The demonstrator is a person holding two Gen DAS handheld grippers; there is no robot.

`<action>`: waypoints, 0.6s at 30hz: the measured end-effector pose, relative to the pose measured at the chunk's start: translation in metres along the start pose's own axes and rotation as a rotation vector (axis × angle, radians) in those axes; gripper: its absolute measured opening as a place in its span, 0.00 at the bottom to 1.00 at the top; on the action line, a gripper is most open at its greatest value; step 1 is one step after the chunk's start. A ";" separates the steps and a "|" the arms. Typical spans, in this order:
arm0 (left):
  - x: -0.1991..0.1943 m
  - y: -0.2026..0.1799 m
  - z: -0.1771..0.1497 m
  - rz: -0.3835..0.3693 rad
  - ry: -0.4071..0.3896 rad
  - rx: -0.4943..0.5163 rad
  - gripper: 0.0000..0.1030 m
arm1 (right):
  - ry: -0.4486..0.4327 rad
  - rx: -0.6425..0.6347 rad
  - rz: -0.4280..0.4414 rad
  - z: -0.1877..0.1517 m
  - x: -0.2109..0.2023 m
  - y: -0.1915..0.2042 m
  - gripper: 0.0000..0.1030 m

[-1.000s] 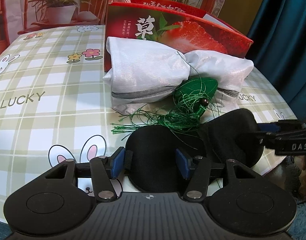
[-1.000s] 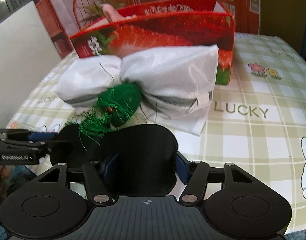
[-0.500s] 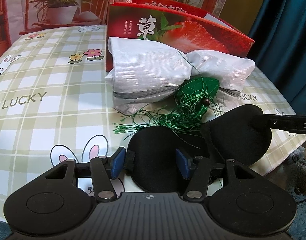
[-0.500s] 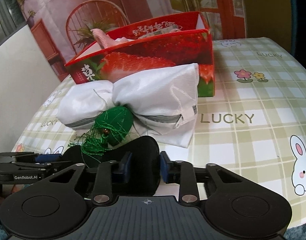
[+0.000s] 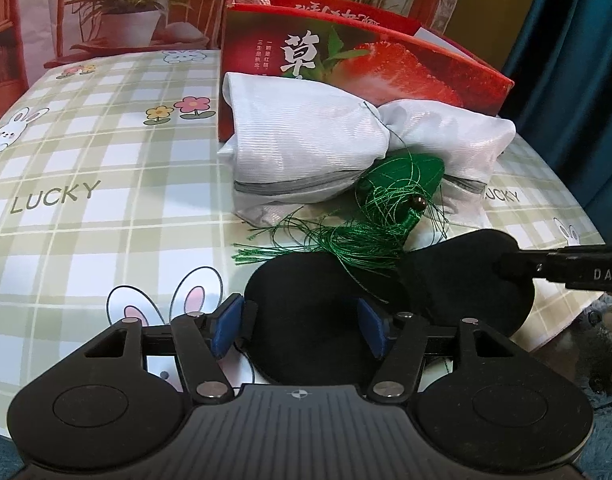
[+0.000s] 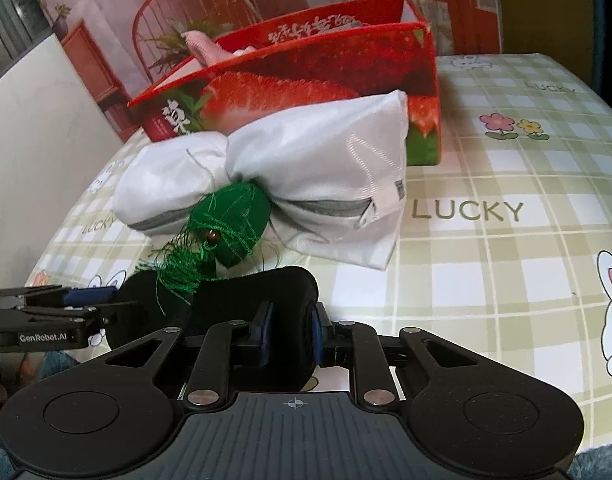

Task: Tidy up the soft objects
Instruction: 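Close both grippers on the black eye mask straps, then lift the eye mask with both grippers and carry it over the box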

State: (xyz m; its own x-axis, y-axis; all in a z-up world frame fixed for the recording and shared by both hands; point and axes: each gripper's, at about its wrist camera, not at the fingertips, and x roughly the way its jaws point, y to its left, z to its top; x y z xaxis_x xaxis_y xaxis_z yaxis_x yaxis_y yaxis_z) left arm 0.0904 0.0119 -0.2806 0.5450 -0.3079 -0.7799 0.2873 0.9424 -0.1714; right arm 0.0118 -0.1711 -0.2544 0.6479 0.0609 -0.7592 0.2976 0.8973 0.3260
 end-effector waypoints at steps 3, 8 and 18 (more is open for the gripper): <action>-0.001 0.002 0.000 -0.022 -0.005 -0.018 0.50 | 0.008 -0.012 0.006 -0.001 0.002 0.003 0.17; -0.011 0.001 0.001 -0.094 -0.042 -0.020 0.24 | -0.001 -0.015 0.028 0.000 -0.001 0.004 0.16; -0.063 -0.010 0.028 -0.107 -0.189 0.004 0.22 | -0.128 -0.109 0.072 0.019 -0.030 0.020 0.14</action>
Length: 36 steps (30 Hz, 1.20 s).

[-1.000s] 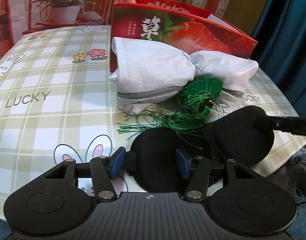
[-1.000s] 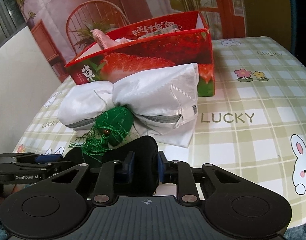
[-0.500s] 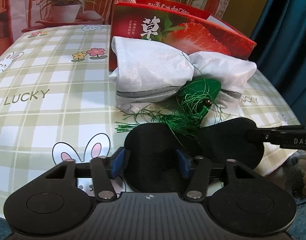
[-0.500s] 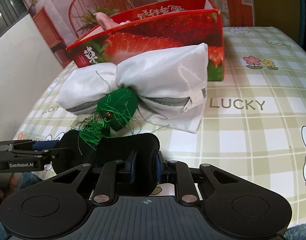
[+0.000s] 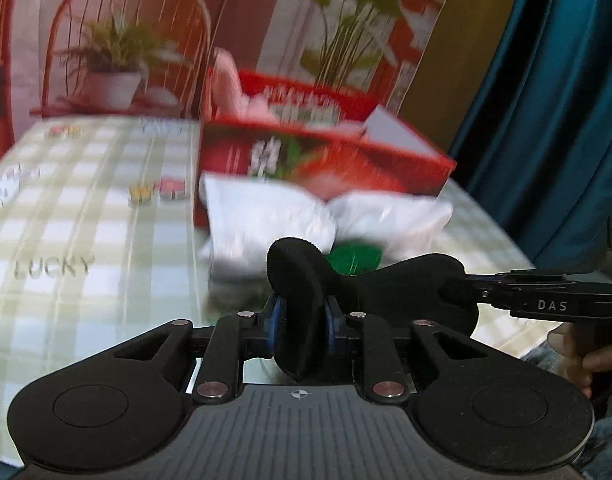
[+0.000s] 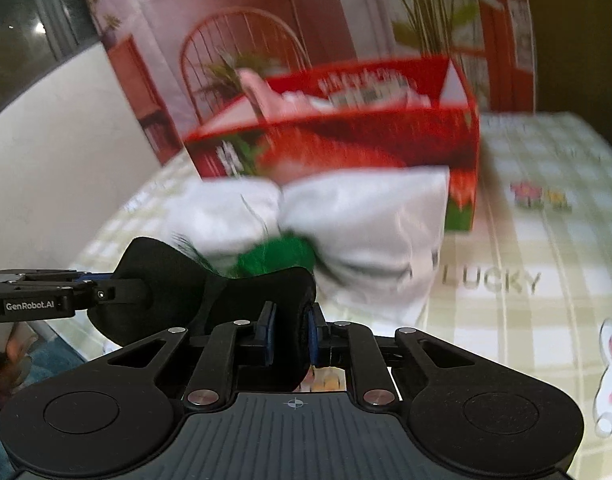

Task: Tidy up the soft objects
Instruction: 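Lift the eye mask with both grippers and carry it over the box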

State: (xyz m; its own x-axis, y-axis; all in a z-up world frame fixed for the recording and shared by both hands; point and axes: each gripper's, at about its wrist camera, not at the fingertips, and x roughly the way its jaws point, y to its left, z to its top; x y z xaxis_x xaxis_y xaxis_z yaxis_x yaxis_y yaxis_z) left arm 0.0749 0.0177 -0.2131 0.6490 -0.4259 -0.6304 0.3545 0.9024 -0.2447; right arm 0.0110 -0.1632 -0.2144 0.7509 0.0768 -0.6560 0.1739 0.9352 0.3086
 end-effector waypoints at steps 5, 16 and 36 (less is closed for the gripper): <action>-0.024 -0.016 0.028 -0.004 -0.092 0.046 0.22 | -0.089 -0.025 0.013 0.024 -0.022 0.004 0.14; -0.018 -0.024 0.050 -0.026 -0.090 0.060 0.22 | -0.142 -0.057 0.003 0.047 -0.032 -0.001 0.14; 0.076 -0.019 0.185 0.036 -0.056 0.128 0.23 | -0.227 -0.206 -0.106 0.184 0.026 -0.023 0.14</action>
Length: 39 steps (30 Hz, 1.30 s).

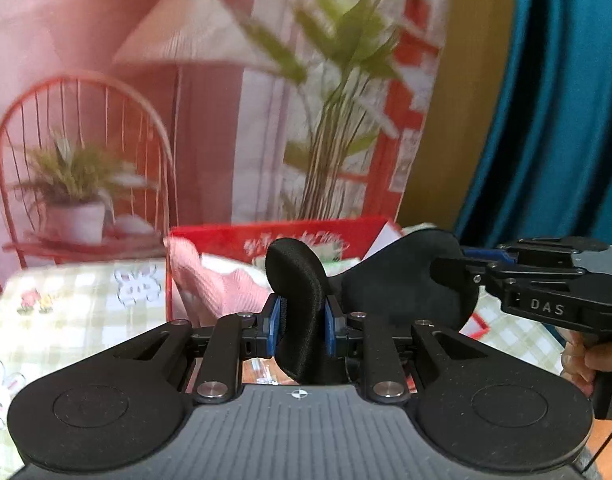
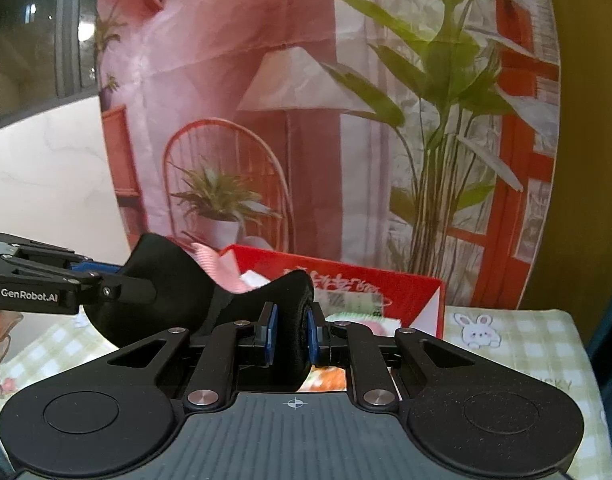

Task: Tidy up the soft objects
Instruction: 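Lift the eye mask with both grippers and carry it over the box, then lower the eye mask into the box and open both grippers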

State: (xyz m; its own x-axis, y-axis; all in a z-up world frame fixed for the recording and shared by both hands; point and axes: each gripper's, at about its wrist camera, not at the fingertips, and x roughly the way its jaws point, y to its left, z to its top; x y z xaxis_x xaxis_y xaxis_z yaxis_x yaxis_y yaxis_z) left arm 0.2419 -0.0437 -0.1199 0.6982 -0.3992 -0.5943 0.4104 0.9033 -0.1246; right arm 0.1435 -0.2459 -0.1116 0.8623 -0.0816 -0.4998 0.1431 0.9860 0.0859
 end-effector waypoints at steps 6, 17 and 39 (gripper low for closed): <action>0.041 0.011 -0.004 0.012 0.094 -0.024 0.23 | 0.070 -0.017 -0.013 -0.002 0.042 -0.010 0.14; 0.084 0.018 -0.017 0.005 0.229 -0.041 0.24 | 0.226 -0.020 -0.032 -0.031 0.085 -0.019 0.14; 0.049 0.022 0.000 0.055 0.160 0.005 0.95 | 0.261 0.022 -0.102 -0.025 0.080 -0.020 0.57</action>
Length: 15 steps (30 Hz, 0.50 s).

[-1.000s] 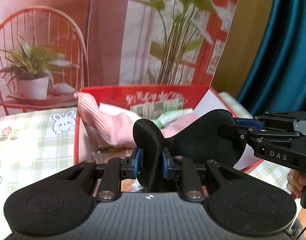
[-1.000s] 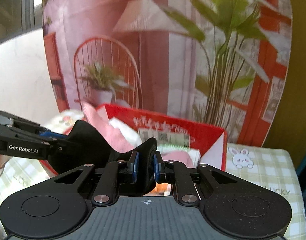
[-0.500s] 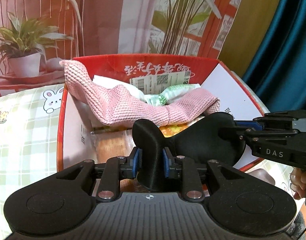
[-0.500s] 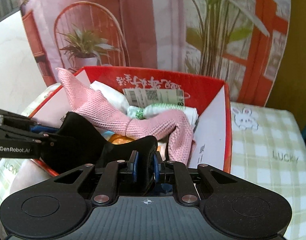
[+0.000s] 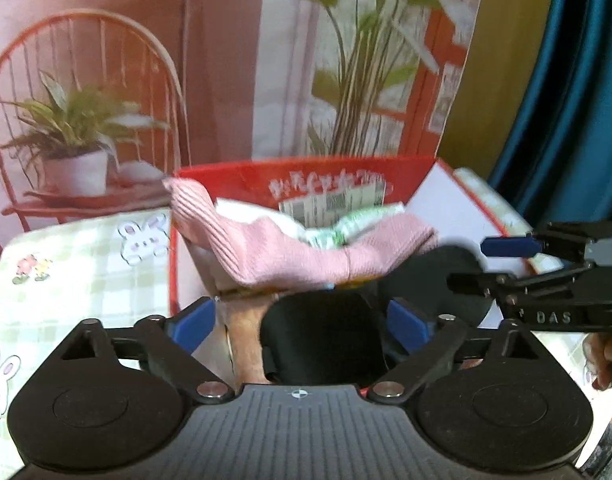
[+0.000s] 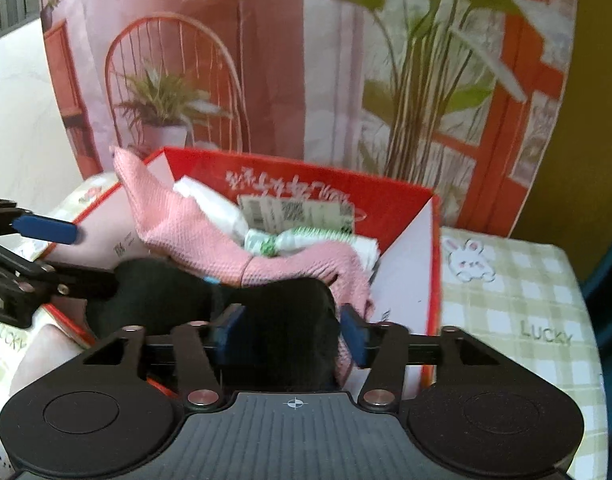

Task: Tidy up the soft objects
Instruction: 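Lower the eye mask into the box and open both grippers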

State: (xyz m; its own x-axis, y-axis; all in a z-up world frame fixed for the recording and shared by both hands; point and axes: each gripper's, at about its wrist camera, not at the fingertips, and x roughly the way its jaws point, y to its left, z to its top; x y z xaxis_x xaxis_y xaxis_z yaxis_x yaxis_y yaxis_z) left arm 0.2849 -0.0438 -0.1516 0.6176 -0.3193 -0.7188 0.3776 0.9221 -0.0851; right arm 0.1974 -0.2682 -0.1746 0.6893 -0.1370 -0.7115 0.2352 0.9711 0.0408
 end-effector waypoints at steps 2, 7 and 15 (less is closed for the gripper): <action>-0.013 0.000 -0.002 0.009 -0.043 0.000 0.98 | -0.020 -0.002 0.012 -0.002 -0.009 0.000 0.68; -0.038 -0.006 -0.013 0.036 -0.125 0.012 1.00 | -0.046 -0.023 0.007 -0.011 -0.025 0.004 0.87; -0.062 -0.012 -0.034 0.102 -0.187 0.010 1.00 | -0.132 0.016 0.006 -0.032 -0.050 0.009 1.00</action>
State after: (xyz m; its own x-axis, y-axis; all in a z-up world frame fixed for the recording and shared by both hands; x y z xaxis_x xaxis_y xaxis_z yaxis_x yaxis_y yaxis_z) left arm 0.2191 -0.0273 -0.1298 0.7696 -0.2607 -0.5828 0.3131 0.9496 -0.0113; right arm 0.1429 -0.2459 -0.1613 0.7747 -0.1568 -0.6125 0.2408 0.9689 0.0566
